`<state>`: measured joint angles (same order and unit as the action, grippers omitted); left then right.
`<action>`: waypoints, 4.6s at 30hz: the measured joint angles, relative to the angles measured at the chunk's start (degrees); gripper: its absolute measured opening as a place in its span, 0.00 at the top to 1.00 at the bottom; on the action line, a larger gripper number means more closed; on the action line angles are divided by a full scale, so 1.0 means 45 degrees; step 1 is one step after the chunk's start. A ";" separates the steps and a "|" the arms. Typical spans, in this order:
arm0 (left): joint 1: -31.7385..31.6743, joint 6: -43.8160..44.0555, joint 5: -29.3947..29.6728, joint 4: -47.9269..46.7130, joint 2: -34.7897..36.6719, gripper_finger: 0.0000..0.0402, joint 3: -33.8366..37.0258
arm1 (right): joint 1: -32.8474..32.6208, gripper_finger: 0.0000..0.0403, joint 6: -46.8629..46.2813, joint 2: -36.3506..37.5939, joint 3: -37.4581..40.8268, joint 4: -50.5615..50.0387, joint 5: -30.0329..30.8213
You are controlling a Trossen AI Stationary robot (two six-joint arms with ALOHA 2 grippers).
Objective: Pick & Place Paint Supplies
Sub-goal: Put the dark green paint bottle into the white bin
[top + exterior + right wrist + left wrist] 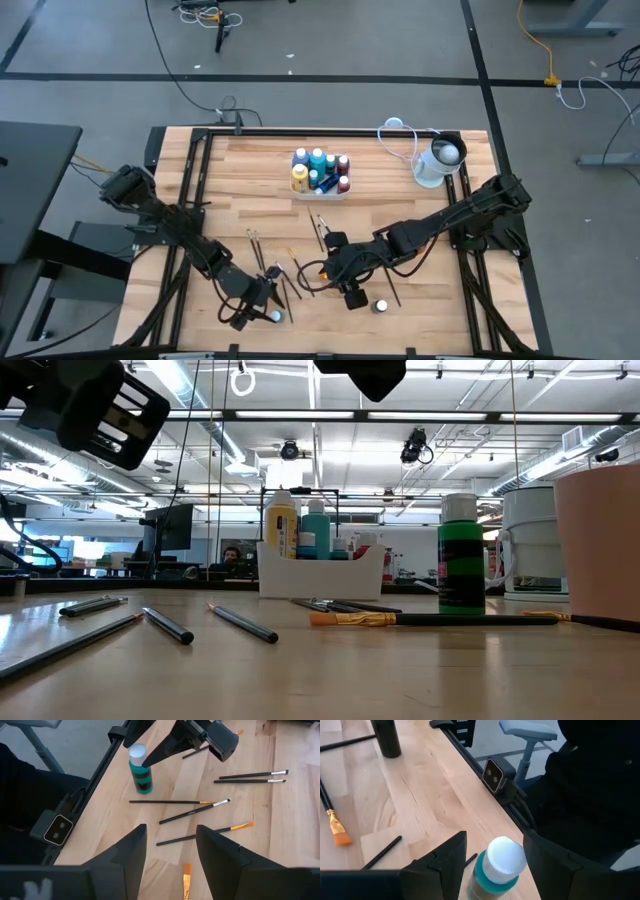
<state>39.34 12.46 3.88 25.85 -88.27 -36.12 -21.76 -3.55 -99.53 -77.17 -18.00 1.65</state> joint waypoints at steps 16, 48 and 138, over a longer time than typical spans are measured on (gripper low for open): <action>0.0620 -0.0590 0.0527 0.0380 0.0147 0.49 0.0000 | 0.0015 0.56 0.0232 0.0000 0.0000 -0.0005 0.0000; -0.0701 -0.6599 0.4525 0.1888 0.1186 0.69 0.0000 | 0.0279 0.56 -0.0188 0.2104 0.1842 -0.1979 0.1177; -1.1417 -0.2592 0.2202 -0.1629 -0.1064 0.66 -0.1942 | 0.3803 0.56 0.1558 0.7946 0.8995 0.4862 0.0293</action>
<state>-12.04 0.79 13.79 18.51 -93.06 -44.86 -4.64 3.46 -63.77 -36.69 3.88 2.97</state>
